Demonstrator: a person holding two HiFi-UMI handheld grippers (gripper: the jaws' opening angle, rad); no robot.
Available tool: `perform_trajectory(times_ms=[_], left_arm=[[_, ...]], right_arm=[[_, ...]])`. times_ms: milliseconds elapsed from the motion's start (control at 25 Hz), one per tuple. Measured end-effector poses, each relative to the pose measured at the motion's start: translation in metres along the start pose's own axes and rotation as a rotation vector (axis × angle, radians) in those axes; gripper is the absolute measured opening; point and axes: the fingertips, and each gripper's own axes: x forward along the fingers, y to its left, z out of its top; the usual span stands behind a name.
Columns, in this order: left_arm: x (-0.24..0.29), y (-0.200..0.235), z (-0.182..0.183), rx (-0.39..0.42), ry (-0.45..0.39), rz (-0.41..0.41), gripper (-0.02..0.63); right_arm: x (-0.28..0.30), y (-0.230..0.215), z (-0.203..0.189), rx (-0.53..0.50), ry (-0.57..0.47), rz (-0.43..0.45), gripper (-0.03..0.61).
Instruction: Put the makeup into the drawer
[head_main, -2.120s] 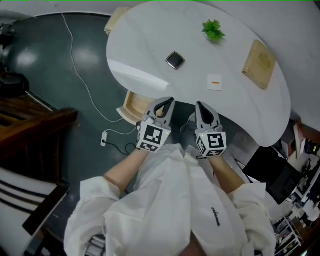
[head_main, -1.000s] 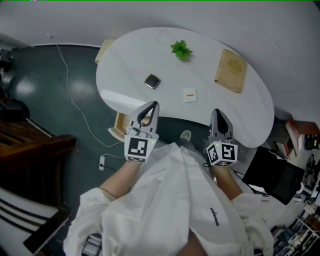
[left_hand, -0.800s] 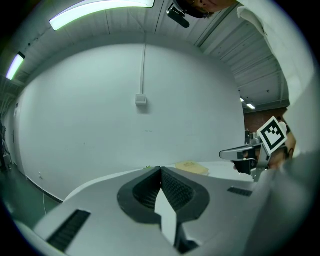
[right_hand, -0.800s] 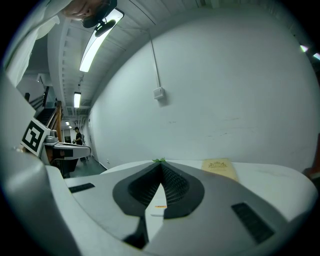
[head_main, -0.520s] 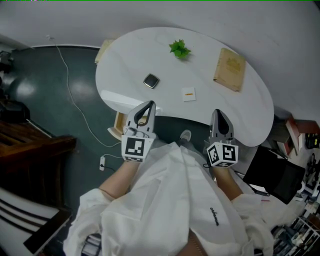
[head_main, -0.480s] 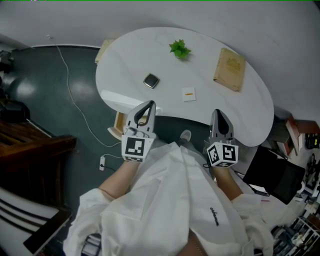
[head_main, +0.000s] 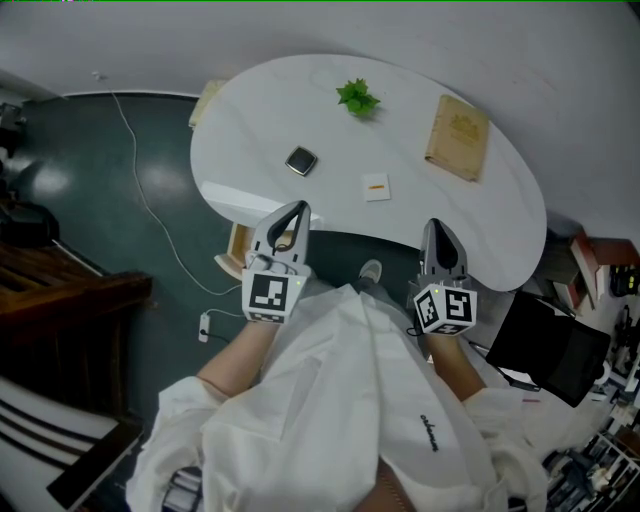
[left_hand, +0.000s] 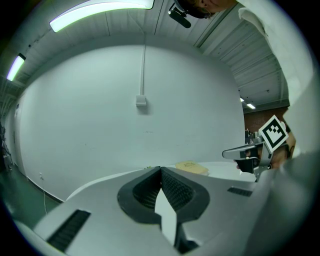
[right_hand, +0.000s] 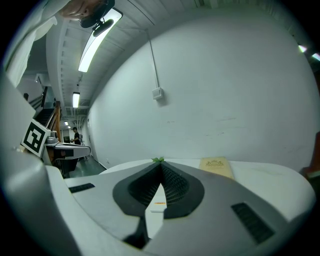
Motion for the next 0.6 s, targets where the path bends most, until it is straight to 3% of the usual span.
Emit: perform_trajectory(times_ms=[600], left_arm=[[0.001,0.002,-0.002,-0.018,-0.007,-0.006,0.025]], right_arm=[[0.000,0.011,-0.004,-0.028,0.002,0.006,0.017]])
